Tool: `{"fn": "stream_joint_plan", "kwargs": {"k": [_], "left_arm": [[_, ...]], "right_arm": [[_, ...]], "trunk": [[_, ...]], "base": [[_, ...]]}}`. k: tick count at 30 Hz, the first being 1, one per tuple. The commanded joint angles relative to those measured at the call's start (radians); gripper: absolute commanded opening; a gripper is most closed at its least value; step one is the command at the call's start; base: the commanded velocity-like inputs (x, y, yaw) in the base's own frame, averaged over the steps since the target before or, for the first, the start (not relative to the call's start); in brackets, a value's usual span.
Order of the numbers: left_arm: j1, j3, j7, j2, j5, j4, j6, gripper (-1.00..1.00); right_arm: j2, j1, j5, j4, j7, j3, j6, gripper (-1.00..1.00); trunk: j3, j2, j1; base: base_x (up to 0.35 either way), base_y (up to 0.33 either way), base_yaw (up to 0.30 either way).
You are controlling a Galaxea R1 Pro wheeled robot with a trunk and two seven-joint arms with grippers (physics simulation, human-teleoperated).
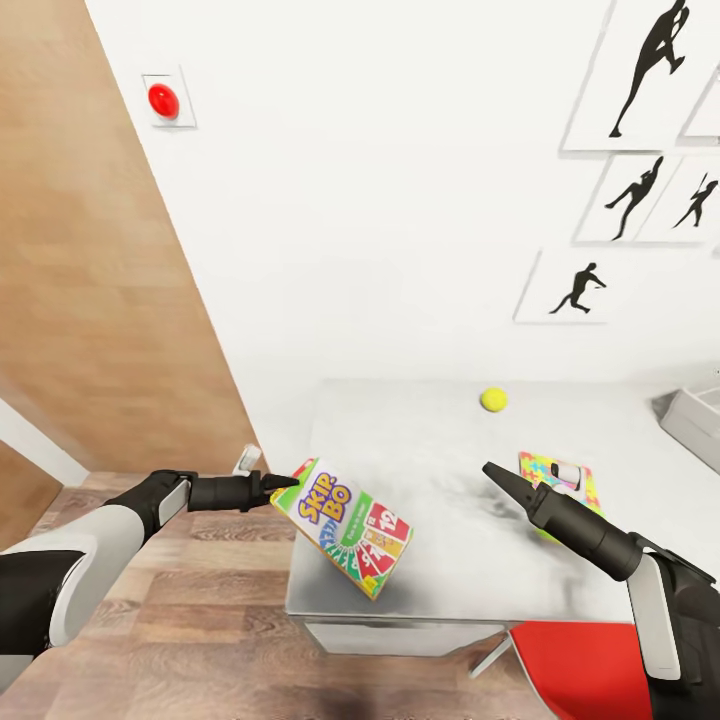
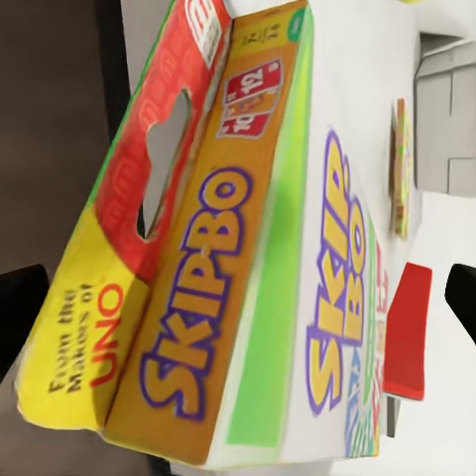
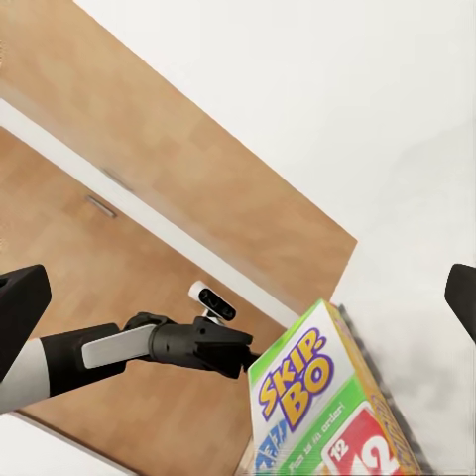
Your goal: Put all the toys in the child's room - the three board games (two on the bed and one on the table), the two jigsaw puzzles on the table, and the tennis ball on the table - inside the toy box on the table in the child's room.
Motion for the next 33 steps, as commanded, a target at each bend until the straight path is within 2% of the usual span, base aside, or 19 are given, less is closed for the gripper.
{"fn": "stream_joint_plan", "kwargs": {"k": [1,11,12,21,33], "left_arm": [[-0.001,-0.007,-0.002,0.0,0.008,-0.001,0.011,1.0],[-0.001,-0.008,-0.001,0.0,0.008,0.0,0.012,1.0],[-0.001,-0.008,-0.001,0.0,0.008,0.0,0.012,-1.0],[-0.001,-0.007,-0.003,0.0,0.008,-0.001,0.018,-1.0],[-0.001,-0.008,-0.007,0.001,0.008,-0.001,0.042,-1.0]], "right_arm": [[0.0,-0.001,-0.004,0.0,0.001,-0.001,0.006,1.0],[0.0,-0.001,-0.004,0.0,0.001,-0.001,0.006,1.0],[0.0,-0.001,-0.004,0.0,0.001,-0.001,0.006,1.0],[0.0,-0.001,-0.005,0.0,0.001,-0.001,0.006,1.0],[0.0,-0.001,-0.004,0.0,0.003,-0.001,0.006,1.0]], "trunk": [[-0.001,-0.001,0.0],[-0.001,-0.001,0.0],[-0.001,-0.001,0.0],[-0.001,-0.001,0.0],[0.037,0.083,-0.046]], "base": [[-0.065,-0.114,0.0],[-0.016,-0.028,0.0],[-0.001,-0.002,0.0],[0.0,0.0,0.0],[0.0,0.0,0.0]]}}
